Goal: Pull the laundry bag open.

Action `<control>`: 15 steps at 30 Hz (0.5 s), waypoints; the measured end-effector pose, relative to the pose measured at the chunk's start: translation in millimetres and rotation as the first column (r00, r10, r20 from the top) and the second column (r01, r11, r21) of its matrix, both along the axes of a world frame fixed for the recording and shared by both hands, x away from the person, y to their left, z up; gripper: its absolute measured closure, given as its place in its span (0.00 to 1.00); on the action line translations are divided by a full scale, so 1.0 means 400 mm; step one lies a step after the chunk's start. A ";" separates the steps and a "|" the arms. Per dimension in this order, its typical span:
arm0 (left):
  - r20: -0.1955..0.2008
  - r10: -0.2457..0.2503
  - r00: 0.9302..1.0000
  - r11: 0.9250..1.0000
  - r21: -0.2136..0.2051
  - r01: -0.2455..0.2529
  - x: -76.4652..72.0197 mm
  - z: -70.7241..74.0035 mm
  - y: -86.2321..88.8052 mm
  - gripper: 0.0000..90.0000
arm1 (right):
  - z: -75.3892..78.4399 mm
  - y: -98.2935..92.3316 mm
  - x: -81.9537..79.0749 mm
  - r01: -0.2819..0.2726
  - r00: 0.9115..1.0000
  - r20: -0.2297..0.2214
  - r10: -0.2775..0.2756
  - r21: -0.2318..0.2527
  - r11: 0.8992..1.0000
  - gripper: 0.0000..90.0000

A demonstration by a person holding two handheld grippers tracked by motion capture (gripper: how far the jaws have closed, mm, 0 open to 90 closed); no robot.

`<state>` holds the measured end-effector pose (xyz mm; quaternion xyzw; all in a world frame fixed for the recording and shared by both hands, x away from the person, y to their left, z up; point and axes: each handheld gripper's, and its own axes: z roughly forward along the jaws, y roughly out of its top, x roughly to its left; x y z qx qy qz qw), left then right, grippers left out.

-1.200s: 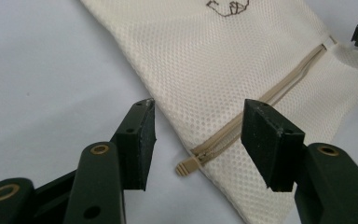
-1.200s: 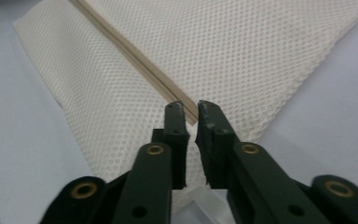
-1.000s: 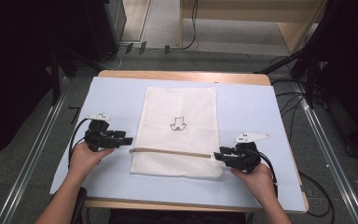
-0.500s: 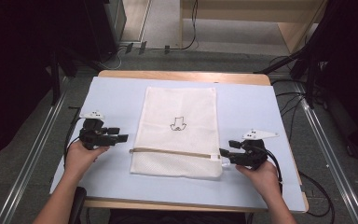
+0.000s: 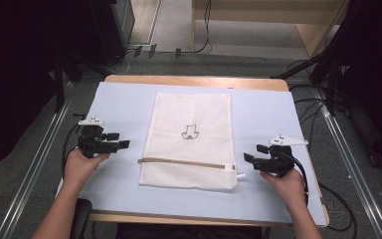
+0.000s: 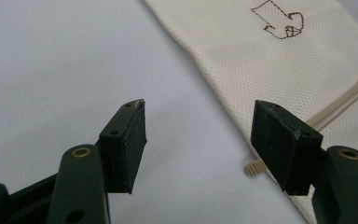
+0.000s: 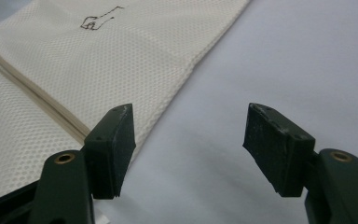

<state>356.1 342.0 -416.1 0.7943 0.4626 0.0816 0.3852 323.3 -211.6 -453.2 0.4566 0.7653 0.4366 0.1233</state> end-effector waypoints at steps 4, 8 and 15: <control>-0.002 0.007 1.000 1.000 0.004 -0.007 0.002 -0.001 0.005 0.39 | -0.002 -0.015 0.004 0.024 1.000 -0.002 -0.024 -0.001 1.000 0.37; -0.001 0.008 1.000 1.000 0.010 -0.008 0.002 -0.003 0.003 0.38 | -0.004 -0.019 0.005 0.035 0.999 -0.008 -0.035 0.000 0.999 0.37; -0.018 0.002 1.000 1.000 0.017 -0.001 0.003 -0.006 0.003 0.38 | -0.007 -0.022 0.007 0.038 0.999 -0.010 -0.038 -0.011 0.999 0.37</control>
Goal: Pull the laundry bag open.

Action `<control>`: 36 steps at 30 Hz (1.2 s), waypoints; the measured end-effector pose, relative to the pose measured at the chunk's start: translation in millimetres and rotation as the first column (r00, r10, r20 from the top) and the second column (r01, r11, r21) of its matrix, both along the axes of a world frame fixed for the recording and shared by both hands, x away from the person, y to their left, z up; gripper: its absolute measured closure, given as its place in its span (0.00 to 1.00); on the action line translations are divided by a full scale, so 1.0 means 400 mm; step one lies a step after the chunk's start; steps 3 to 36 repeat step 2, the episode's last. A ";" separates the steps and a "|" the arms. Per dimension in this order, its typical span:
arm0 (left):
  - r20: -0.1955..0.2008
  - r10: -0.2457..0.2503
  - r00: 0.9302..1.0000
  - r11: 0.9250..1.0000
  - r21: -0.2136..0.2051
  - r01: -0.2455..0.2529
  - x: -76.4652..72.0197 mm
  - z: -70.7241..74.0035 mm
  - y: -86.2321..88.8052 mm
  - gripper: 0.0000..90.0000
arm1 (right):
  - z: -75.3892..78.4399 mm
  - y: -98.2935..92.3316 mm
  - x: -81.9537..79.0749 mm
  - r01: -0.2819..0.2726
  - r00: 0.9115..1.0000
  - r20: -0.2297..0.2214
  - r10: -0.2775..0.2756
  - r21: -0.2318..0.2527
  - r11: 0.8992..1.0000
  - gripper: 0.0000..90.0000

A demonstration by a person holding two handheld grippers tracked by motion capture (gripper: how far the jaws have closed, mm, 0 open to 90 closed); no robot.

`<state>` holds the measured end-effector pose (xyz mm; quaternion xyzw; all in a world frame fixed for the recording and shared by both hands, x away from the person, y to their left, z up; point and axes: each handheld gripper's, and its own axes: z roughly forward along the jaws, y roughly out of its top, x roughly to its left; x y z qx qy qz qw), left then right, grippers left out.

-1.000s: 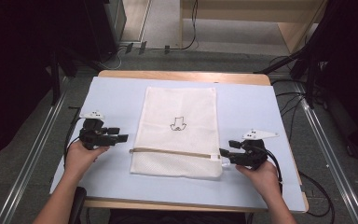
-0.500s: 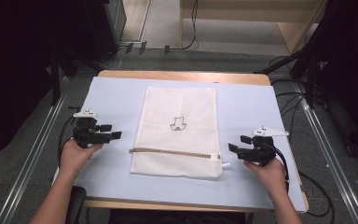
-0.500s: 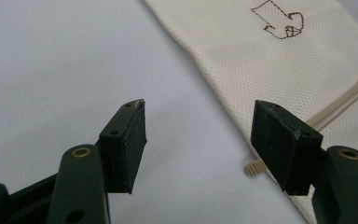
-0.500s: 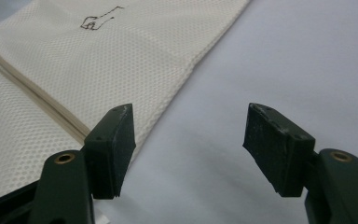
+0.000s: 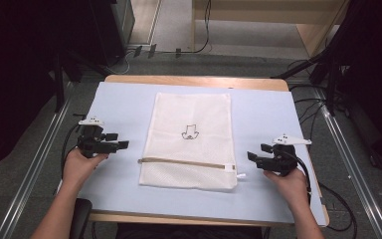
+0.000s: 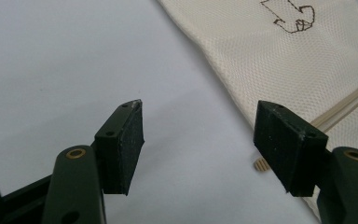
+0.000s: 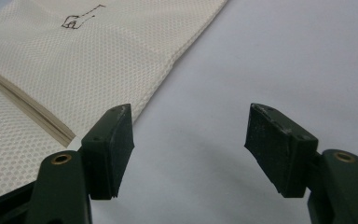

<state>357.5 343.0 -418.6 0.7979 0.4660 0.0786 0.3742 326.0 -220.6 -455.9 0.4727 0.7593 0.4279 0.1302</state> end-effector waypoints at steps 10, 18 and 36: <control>-0.004 0.001 1.000 1.000 -0.006 -0.001 0.000 0.000 0.002 0.38 | 0.000 -0.002 0.000 0.003 1.000 0.001 -0.003 0.003 1.000 0.36; -0.004 0.001 1.000 1.000 -0.006 -0.001 0.000 0.000 0.002 0.38 | 0.000 -0.002 0.000 0.003 1.000 0.001 -0.003 0.003 1.000 0.36; -0.004 0.001 1.000 1.000 -0.006 -0.001 0.000 0.000 0.002 0.38 | 0.000 -0.002 0.000 0.003 1.000 0.001 -0.003 0.003 1.000 0.36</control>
